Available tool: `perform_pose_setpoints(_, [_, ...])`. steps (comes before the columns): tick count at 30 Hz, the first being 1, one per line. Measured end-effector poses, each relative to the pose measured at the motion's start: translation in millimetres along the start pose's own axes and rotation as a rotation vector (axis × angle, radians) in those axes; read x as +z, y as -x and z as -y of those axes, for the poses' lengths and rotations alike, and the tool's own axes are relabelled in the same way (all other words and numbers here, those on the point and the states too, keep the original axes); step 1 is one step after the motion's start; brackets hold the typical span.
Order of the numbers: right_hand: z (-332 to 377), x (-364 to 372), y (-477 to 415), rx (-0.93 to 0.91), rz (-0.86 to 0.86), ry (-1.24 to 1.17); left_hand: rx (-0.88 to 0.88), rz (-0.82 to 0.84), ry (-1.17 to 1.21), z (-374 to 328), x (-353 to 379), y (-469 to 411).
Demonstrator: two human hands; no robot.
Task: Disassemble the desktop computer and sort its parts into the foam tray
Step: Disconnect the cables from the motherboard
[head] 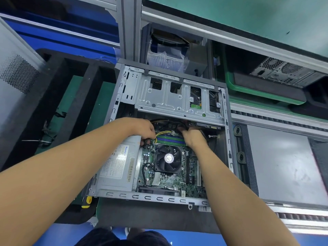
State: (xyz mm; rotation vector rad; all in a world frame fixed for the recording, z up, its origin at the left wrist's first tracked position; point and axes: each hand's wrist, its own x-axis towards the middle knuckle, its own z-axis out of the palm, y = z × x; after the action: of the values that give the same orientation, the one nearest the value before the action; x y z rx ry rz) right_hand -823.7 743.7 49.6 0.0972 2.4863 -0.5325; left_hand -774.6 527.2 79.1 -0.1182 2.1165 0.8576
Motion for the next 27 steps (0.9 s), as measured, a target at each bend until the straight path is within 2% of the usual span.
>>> perform_pose_setpoints(10, [-5, 3, -1, -0.003, -0.078, -0.192, -0.021, 0.005, 0.020, -2, 0, 3])
perform_pose_setpoints(27, [-8, 7, 2, -0.007, -0.155, -0.237, -0.014, 0.014, 0.000, -10, -1, 12])
